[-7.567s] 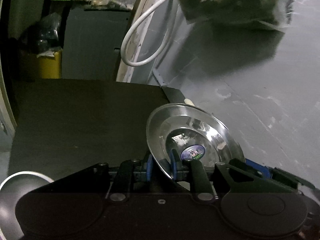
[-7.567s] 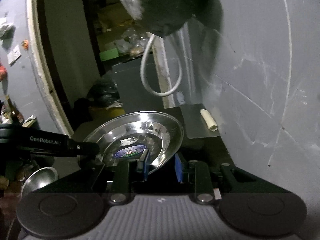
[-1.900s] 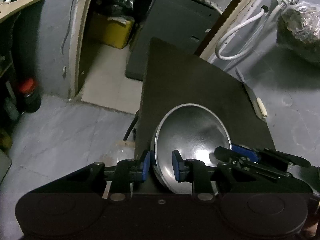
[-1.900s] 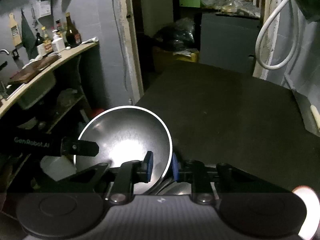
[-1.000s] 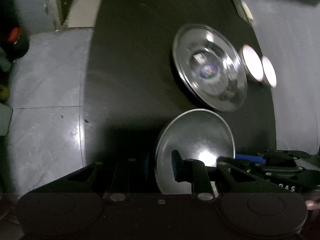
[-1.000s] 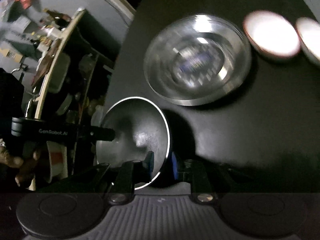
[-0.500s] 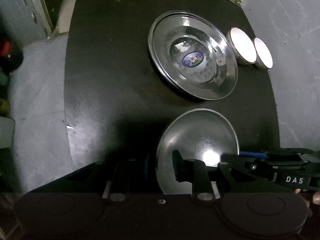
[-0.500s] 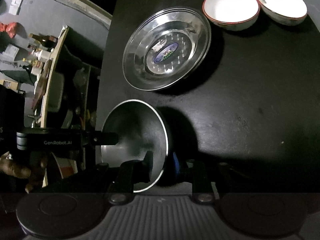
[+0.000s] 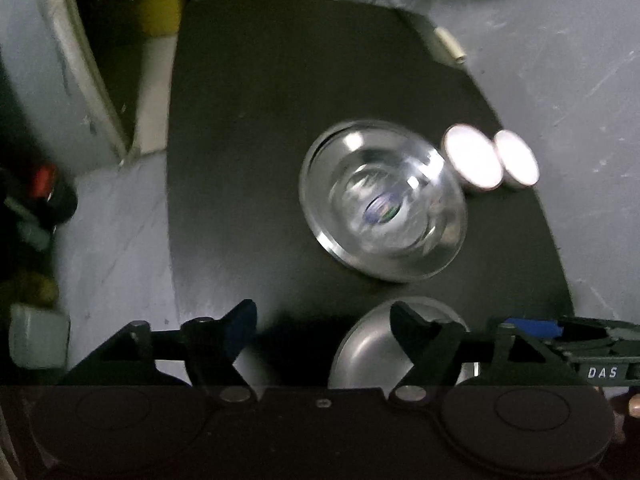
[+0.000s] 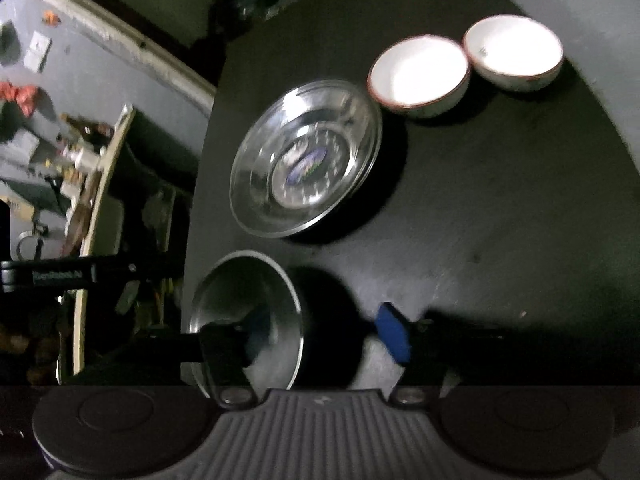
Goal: Organize plates and bowls
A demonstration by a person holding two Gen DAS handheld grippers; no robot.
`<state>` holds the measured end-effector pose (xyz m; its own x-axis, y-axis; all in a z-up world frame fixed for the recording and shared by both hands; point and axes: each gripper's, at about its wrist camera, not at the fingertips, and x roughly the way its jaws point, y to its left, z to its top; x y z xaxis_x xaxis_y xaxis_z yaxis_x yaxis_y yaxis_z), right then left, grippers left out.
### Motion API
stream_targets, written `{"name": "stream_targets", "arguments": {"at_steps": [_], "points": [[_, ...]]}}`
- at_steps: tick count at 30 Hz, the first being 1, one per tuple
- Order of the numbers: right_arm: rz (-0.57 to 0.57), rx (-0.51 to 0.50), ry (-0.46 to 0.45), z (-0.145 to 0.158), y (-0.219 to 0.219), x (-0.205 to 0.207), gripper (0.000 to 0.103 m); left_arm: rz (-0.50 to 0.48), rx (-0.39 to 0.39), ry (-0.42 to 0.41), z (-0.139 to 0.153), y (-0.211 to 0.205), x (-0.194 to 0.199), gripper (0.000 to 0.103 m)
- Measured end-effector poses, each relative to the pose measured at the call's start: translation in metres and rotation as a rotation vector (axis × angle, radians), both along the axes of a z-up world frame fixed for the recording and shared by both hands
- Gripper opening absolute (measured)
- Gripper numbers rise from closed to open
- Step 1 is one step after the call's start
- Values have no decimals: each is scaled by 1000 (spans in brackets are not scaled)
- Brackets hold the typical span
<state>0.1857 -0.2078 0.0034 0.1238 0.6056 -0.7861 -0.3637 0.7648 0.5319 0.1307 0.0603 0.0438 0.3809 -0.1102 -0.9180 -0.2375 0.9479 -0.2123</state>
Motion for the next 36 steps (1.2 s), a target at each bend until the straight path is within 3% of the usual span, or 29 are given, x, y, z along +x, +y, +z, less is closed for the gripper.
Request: {"name": "stream_targets", "arguments": {"at_steps": [5,7,14,21,28,36], "points": [[-61,52,-51,-2,-14,2,99,-46,-1,-37,5,-13,20,102],[-92,77,-72,-2,-20,3,103,-73,-5,-69,6,-20,30,102],[-232,134,-140,-12,-39,4,103,-178,-21,-211,7,-48,66,102],[-378,75,-334,-19,-44,8,103,-330,18,-309,2,-63,107,102],[-443,59,-379,-37,-33,33,103,-373,5,-207,-22,-71,174,102],[-479,47,-406,-38,-17,64,103,-471,107,-125,-49,-86,219,102]]}}
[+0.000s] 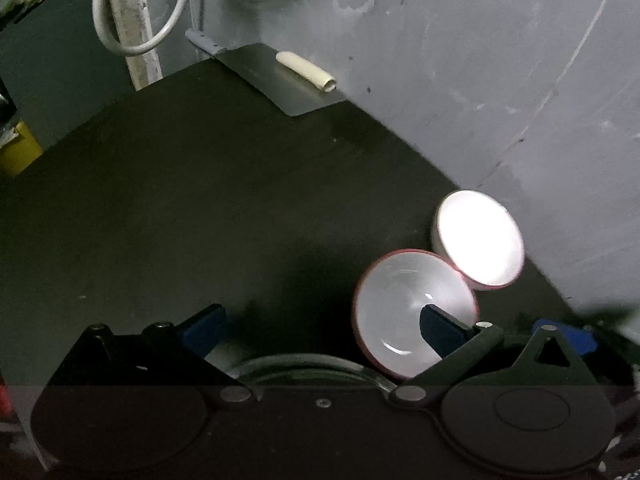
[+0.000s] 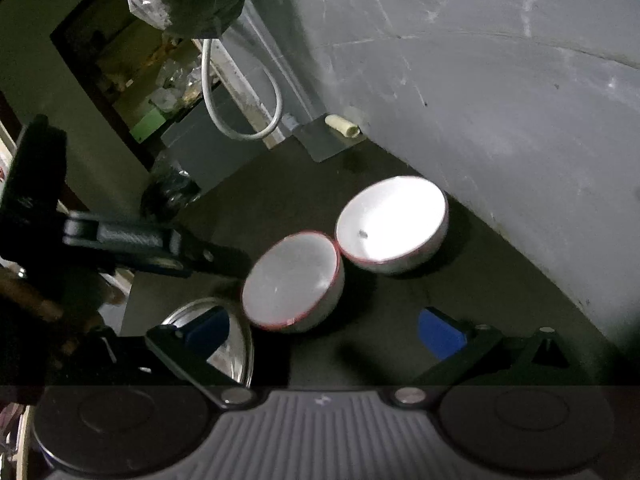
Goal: Organize plates and bowls
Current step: 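Move both tools to the nearer red-rimmed white bowl, then grasp the rim of the red-rimmed white bowl with both tools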
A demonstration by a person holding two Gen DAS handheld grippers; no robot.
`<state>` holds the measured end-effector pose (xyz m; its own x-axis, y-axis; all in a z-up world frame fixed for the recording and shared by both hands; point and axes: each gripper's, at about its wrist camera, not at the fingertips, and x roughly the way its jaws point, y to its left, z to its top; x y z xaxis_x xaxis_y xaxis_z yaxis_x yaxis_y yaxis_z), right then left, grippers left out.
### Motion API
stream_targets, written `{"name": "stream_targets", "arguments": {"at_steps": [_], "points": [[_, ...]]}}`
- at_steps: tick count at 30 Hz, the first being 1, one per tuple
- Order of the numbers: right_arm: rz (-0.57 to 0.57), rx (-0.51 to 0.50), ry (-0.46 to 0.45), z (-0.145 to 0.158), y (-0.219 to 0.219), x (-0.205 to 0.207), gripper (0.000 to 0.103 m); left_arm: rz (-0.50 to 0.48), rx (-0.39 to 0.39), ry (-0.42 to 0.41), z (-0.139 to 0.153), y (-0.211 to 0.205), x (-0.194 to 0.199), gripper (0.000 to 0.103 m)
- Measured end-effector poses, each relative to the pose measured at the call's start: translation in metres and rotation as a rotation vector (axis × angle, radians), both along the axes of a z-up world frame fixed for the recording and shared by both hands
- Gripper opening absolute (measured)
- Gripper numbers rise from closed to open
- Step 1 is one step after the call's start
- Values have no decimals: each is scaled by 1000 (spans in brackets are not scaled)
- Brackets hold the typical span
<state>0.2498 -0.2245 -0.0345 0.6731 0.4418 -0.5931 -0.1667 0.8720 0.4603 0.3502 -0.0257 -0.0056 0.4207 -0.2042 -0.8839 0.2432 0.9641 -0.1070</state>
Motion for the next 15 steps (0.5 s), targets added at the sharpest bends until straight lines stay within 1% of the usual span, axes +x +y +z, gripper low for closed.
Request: {"name": "stream_targets", "arguments": {"at_steps": [1,3,5,6,8,9,11,12,13,14,15], "points": [[-2,-6,-2,0,0,2,101,-7,5,9,-3,-1,5,101],[-2,-16,7,-1,3,8,94,-18,13,23,-7,-5,10,95],[-5,-16,23,-2,5,14,85,-23,20,33,-10,-9,12,88],[-6,-14,28,-3,5,16,83,-25,20,35,-12,-10,12,86],[-5,-14,39,-5,7,21,76,-28,12,49,-14,-13,13,77],[-3,-15,43,-5,8,23,73,-27,5,57,-15,-14,14,75],[2,-19,52,-7,10,25,62,-32,-16,70,-18,-16,16,64],[7,-22,60,-8,12,26,59,-34,-23,75,-19,-17,17,60],[13,-21,67,-9,13,27,52,-35,-32,79,-20,-18,17,53],[19,-18,76,-10,14,28,46,-36,-39,83,-20,-19,16,49],[23,-15,82,-11,14,29,44,-39,-48,86,-21,-19,16,48]]}}
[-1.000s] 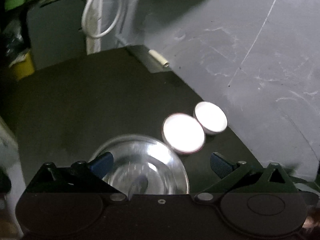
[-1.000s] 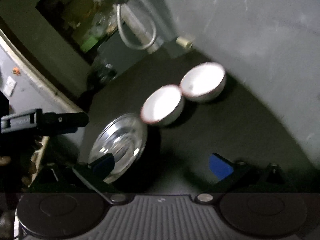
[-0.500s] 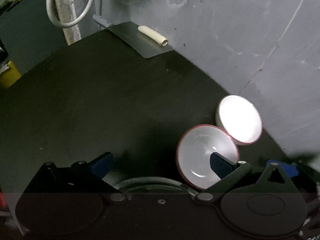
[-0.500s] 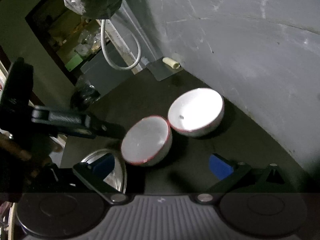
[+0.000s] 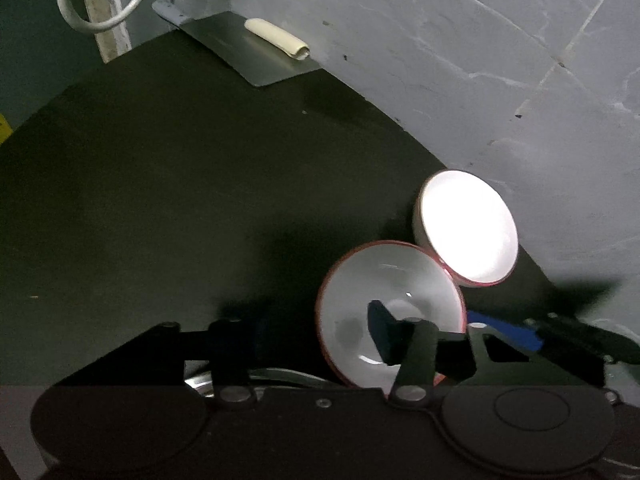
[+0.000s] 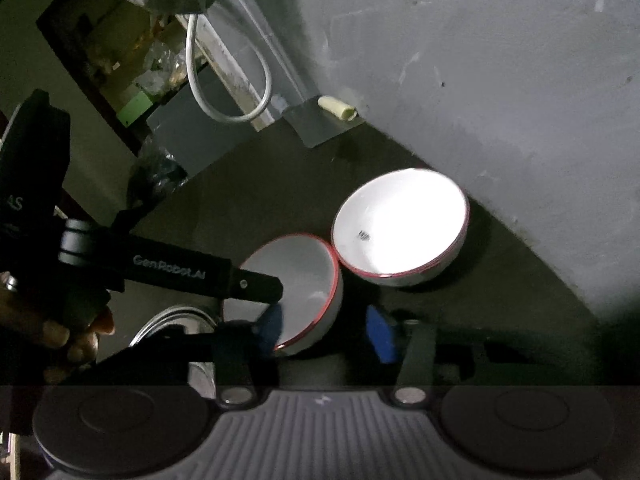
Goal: Organize plates and bowls
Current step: 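Grasp the rim of the red-rimmed white bowl with both tools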
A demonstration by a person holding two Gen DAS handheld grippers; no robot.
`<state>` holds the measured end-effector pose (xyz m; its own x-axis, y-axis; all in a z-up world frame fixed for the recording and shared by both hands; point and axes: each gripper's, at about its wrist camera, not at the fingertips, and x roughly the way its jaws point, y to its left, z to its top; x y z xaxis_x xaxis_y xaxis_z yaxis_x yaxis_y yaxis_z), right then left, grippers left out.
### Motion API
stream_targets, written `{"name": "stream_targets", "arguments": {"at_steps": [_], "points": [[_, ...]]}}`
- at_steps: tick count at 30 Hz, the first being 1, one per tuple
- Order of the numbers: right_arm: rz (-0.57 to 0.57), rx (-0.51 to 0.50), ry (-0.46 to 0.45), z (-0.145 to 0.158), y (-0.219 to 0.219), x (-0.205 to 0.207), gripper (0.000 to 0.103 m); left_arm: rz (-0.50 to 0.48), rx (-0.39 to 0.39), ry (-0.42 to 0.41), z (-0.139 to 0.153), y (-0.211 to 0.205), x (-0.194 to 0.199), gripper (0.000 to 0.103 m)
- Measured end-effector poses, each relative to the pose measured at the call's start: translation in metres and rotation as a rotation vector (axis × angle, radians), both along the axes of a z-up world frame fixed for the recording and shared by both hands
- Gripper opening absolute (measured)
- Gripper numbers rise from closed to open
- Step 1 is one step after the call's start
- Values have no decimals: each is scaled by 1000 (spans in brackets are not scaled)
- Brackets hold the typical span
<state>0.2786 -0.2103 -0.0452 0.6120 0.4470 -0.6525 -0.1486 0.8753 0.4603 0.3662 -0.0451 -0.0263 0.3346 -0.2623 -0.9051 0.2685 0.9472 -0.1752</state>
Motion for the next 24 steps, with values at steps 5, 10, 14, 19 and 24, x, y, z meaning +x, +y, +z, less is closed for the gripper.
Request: {"name": "stream_targets", "arguments": {"at_steps": [5,10,14,19,24], "points": [[10,14,5,0,0,-2,32,-24,-13,2,0,-7,-6,30],[8,22,15,0,-3,-5,28,2,-14,-1,3,-3,-10,17],[-1,29,29,-2,-7,-8,22,11,-32,-20,9,-1,-16,16],[7,24,17,1,-14,-20,19,23,9,-67,21,-14,-38,14],[-10,27,0,8,-28,-34,15,39,-38,-78,28,-17,-59,13]]}}
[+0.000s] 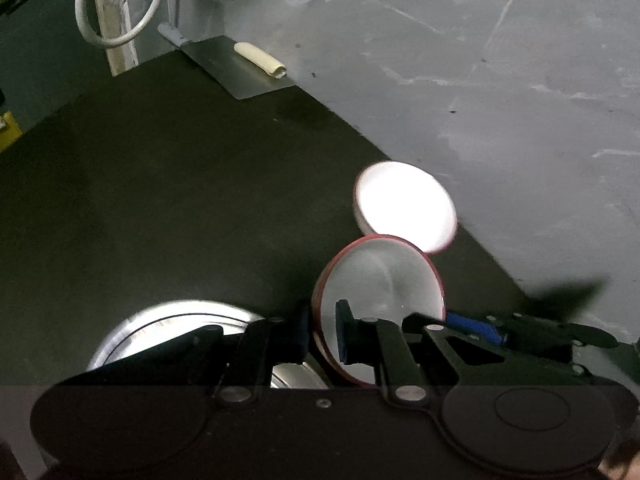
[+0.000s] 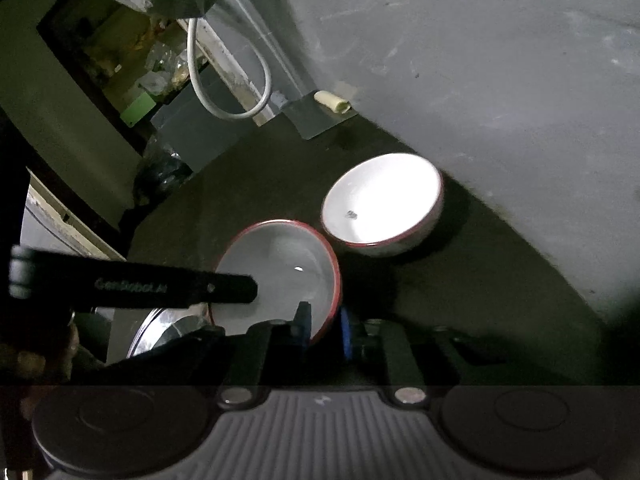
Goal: Organize plates and bowls
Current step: 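Grasp the rim of the red-rimmed white bowl with both tools, then lift the white bowl with both tools and carry it over the deep steel bowl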
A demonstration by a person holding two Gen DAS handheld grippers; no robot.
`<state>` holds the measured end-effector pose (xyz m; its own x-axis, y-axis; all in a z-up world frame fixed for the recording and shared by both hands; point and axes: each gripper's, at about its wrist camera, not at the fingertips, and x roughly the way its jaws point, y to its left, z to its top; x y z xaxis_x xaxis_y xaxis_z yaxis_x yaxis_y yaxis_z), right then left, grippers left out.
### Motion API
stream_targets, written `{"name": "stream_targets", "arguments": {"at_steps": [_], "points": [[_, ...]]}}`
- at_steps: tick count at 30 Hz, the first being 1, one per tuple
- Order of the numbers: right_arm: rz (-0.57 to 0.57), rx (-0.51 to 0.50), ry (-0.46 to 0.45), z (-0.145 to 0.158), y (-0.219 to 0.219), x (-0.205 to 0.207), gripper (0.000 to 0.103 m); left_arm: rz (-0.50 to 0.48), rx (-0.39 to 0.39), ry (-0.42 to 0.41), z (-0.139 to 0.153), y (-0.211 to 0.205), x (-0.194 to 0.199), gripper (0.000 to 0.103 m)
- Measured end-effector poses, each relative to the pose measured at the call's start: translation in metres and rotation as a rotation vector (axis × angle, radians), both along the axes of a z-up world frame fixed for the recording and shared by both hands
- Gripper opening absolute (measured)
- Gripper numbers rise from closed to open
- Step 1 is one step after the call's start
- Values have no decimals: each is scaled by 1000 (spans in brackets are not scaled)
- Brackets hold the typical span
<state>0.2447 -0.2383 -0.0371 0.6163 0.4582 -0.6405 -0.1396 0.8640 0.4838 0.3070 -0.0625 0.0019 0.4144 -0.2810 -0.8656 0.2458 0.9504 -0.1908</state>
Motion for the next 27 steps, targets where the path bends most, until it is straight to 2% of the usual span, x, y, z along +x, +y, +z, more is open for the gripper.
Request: {"name": "stream_targets", "arguments": {"at_steps": [7,11,17,22,27], "points": [[24,-9,-49,19,-11,-19,13,38,-98,-20,13,5,-30,13],[75,-2,-80,33,-12,-30,13,71,-143,-34,24,16,-51,13],[197,15,-102,50,-4,-42,13,128,-194,-50,35,39,-83,13],[303,20,-107,57,5,-53,13,186,-263,-52,34,65,-113,13],[435,2,-108,63,20,-65,13,243,-257,-37,32,79,-145,13]]}}
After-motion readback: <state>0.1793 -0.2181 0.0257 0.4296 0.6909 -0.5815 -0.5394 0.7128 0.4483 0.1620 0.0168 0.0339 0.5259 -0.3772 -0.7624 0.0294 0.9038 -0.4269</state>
